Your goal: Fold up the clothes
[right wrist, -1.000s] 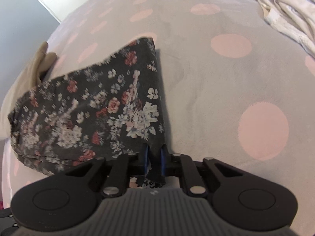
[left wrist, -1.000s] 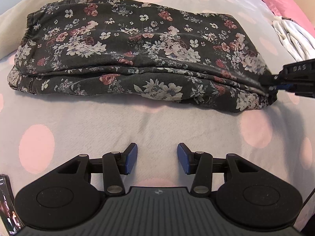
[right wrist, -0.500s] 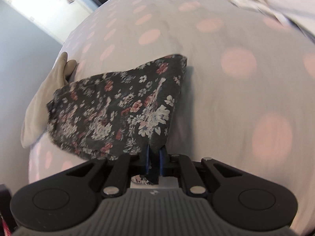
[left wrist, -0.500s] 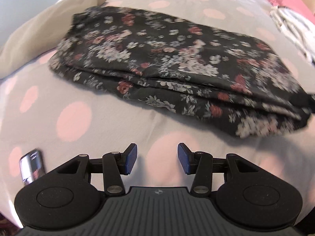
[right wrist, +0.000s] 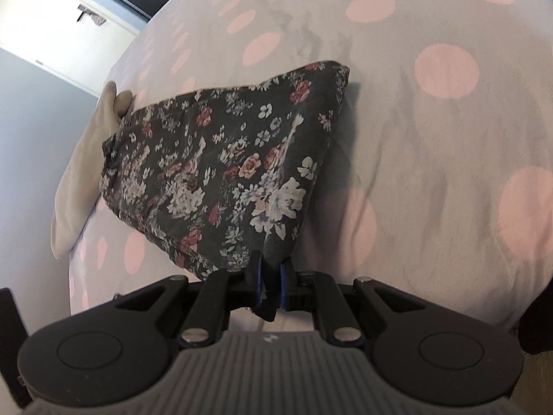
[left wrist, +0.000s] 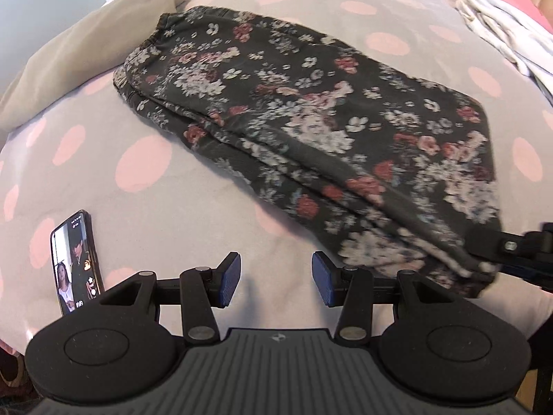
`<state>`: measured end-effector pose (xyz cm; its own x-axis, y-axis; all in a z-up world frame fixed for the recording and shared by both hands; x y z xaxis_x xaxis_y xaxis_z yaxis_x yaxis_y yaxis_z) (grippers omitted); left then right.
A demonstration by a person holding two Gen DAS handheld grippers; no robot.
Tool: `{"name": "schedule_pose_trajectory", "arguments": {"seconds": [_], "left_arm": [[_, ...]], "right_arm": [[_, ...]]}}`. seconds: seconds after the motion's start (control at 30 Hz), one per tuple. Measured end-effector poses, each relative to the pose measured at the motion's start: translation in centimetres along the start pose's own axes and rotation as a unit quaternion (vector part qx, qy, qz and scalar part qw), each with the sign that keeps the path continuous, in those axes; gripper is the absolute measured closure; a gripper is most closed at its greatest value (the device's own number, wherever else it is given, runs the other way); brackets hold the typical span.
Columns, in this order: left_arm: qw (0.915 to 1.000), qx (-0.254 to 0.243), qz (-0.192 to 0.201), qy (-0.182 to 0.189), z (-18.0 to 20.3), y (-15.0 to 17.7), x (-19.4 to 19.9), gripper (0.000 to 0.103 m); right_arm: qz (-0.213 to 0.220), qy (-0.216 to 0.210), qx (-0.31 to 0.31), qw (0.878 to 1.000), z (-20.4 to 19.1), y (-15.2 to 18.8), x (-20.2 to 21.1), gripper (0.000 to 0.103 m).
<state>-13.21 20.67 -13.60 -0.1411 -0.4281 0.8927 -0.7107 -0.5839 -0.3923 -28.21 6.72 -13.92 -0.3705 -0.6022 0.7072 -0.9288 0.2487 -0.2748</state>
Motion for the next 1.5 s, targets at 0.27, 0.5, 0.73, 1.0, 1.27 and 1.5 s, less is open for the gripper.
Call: {"name": "schedule_pose_trajectory", "arguments": {"seconds": [0.27,0.5,0.73,1.0,1.27,1.5], "left_arm": [[0.9994,-0.008,0.032,0.011,3.0,-0.2,3.4,0.060],[0.9975,-0.050,0.043,0.025,6.5,-0.4,4.2,0.060],[0.9952,-0.068,0.061,0.036,8.7,-0.5,4.1,0.059],[0.9870,-0.117,0.104,0.036,11.3,-0.3,4.2,0.059],[0.9733,-0.185,0.132,0.035,14.0,0.6,3.7,0.052],[0.9680,-0.222,0.115,0.021,15.5,0.8,1.8,0.051]], "right_arm": [[-0.024,0.004,0.005,1.000,1.0,-0.4,1.2,0.087],[-0.021,0.042,0.110,0.993,1.2,-4.0,3.4,0.083],[-0.062,0.082,0.335,0.937,0.4,-6.8,3.2,0.079],[-0.098,0.055,0.541,0.833,-1.2,-8.5,1.7,0.072],[-0.118,0.048,0.696,0.706,-0.2,-7.9,-1.2,0.066],[-0.096,0.065,0.843,0.525,1.4,-5.3,-3.1,0.057]]}}
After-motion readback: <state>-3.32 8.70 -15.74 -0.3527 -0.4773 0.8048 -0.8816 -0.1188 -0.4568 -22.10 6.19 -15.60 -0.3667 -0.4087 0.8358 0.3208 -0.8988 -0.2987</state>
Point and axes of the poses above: each gripper's, at about its wrist camera, not at the fingertips, and x roughly against the way its jaws point, z to its right, y to its underside, the point moved 5 cm from there along -x, roughly the way its jaws point, and after that the axes turned 7 degrees about -y, right-handed, at the moved point
